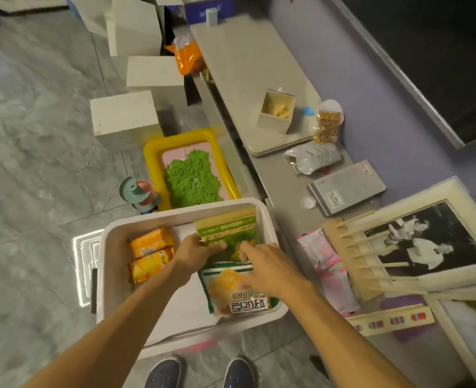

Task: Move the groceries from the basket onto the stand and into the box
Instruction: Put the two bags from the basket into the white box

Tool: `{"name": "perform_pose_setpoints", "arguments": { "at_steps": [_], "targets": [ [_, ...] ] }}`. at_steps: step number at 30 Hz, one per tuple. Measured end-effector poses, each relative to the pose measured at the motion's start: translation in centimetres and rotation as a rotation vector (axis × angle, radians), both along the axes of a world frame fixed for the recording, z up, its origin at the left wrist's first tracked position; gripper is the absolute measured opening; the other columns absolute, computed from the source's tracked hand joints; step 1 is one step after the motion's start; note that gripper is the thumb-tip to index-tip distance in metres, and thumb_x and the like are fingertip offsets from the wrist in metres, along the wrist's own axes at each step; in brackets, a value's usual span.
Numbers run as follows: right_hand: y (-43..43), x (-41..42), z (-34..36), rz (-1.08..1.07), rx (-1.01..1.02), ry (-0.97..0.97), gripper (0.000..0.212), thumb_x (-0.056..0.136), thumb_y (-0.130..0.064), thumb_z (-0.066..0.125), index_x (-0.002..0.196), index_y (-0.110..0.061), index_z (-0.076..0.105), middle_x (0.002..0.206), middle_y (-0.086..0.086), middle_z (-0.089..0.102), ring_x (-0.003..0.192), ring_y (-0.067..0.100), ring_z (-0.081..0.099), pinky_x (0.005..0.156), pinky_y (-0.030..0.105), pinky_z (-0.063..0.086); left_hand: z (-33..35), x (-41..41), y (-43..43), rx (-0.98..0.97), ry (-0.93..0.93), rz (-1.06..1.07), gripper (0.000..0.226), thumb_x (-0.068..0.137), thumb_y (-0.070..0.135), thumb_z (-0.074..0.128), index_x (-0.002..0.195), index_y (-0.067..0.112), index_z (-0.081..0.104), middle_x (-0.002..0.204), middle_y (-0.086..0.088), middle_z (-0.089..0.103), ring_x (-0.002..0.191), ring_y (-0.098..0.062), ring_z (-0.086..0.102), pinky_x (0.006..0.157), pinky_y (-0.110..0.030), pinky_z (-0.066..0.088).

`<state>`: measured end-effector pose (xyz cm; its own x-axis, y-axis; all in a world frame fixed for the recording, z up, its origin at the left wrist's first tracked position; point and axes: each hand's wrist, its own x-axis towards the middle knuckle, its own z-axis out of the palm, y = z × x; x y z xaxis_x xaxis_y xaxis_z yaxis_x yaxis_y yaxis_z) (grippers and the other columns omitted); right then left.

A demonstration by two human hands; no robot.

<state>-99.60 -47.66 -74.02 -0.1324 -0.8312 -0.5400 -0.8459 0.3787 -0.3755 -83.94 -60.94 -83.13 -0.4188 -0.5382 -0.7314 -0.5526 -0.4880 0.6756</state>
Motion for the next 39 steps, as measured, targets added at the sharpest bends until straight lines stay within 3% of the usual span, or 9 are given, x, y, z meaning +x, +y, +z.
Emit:
{"name": "perform_pose_setpoints", "arguments": {
  "at_steps": [4, 6, 12, 16, 18, 20, 28, 33, 39],
  "targets": [
    [0.4, -0.7, 3.4, -0.139, -0.059, -0.116, 0.045, 0.087, -0.032, 0.087, 0.126, -0.029, 0.064, 0.125, 0.001, 0.072, 0.098, 0.018, 0.07, 0.073, 0.029, 0.056, 5.3, 1.2, -1.9, -0.213, 0.057, 0.02, 0.029, 0.087, 0.02, 0.086, 0.113, 0.025, 0.075, 0.102, 0.01, 0.081, 0.095, -0.009, 0.077, 0.072, -0.025, 0.063],
    [0.8, -1.4, 6.4, -0.23, -0.106, -0.145, 0.042, 0.088, -0.03, 0.086, 0.126, -0.03, 0.068, 0.125, -0.001, 0.072, 0.098, 0.013, 0.071, 0.069, 0.02, 0.055, 9.1, 1.9, -3.3, -0.299, 0.07, 0.039, 0.028, 0.088, 0.023, 0.086, 0.113, 0.026, 0.075, 0.103, 0.012, 0.081, 0.094, -0.007, 0.077, 0.073, -0.028, 0.062],
    [1.5, -3.9, 18.2, -0.427, -0.259, -0.126, 0.037, 0.087, -0.038, 0.085, 0.121, -0.033, 0.07, 0.109, -0.01, 0.076, 0.088, 0.003, 0.073, 0.07, 0.028, 0.064, 22.8, 2.8, -7.0, -0.495, 0.107, 0.059, 0.018, 0.09, 0.022, 0.082, 0.108, 0.025, 0.078, 0.104, 0.004, 0.081, 0.095, -0.019, 0.078, 0.085, -0.05, 0.064],
    [2.6, -4.7, 27.4, -0.56, -0.41, -0.131, 0.036, 0.088, -0.036, 0.087, 0.119, -0.029, 0.072, 0.105, -0.012, 0.075, 0.089, 0.003, 0.074, 0.073, 0.031, 0.066, 32.4, 2.8, -6.9, -0.603, 0.186, 0.026, 0.022, 0.093, 0.019, 0.079, 0.114, 0.022, 0.075, 0.108, -0.001, 0.079, 0.097, -0.022, 0.076, 0.081, -0.047, 0.063],
    [3.9, -4.7, 32.0, -0.62, -0.494, -0.125, 0.033, 0.089, -0.035, 0.086, 0.119, -0.027, 0.073, 0.096, -0.021, 0.069, 0.088, 0.001, 0.071, 0.071, 0.019, 0.062, 37.1, 2.9, -6.0, -0.656, 0.227, 0.012, 0.022, 0.094, 0.021, 0.078, 0.115, 0.023, 0.074, 0.108, 0.002, 0.079, 0.097, -0.019, 0.076, 0.078, -0.045, 0.063],
    [5.7, -4.2, 36.2, -0.694, -0.568, -0.113, 0.031, 0.09, -0.035, 0.085, 0.118, -0.027, 0.073, 0.093, -0.026, 0.063, 0.085, -0.006, 0.066, 0.063, 0.006, 0.051, 41.1, 3.2, -5.0, -0.667, 0.271, 0.017, 0.024, 0.094, 0.024, 0.077, 0.118, 0.026, 0.074, 0.111, 0.004, 0.079, 0.098, -0.02, 0.076, 0.079, -0.05, 0.065],
    [15.8, 0.7, 48.7, -0.987, -0.782, 0.03, 0.031, 0.089, -0.037, 0.086, 0.115, -0.028, 0.072, 0.097, -0.017, 0.071, 0.081, -0.015, 0.061, 0.059, 0.003, 0.046, 52.7, 2.3, 0.3, -0.627, 0.456, -0.136, 0.027, 0.09, 0.032, 0.081, 0.116, 0.031, 0.073, 0.109, 0.008, 0.08, 0.096, -0.018, 0.079, 0.078, -0.052, 0.066],
    [24.9, 4.9, 52.6, -1.215, -0.884, 0.125, 0.034, 0.089, -0.041, 0.085, 0.118, -0.028, 0.073, 0.104, -0.015, 0.075, 0.088, 0.001, 0.073, 0.07, 0.023, 0.061, 57.5, 0.0, 6.7, -0.597, 0.573, -0.351, 0.026, 0.09, 0.026, 0.082, 0.116, 0.028, 0.074, 0.105, 0.006, 0.081, 0.091, -0.019, 0.08, 0.074, -0.049, 0.066],
    [38.8, 11.1, 55.5, -1.46, -0.936, 0.319, 0.034, 0.089, -0.04, 0.085, 0.118, -0.028, 0.073, 0.102, -0.017, 0.075, 0.082, -0.005, 0.071, 0.061, 0.015, 0.057, 60.5, -3.2, 18.1, -0.58, 0.66, -0.689, 0.024, 0.089, 0.029, 0.083, 0.111, 0.027, 0.075, 0.103, 0.008, 0.081, 0.091, -0.015, 0.08, 0.078, -0.05, 0.066]
  ]
}}
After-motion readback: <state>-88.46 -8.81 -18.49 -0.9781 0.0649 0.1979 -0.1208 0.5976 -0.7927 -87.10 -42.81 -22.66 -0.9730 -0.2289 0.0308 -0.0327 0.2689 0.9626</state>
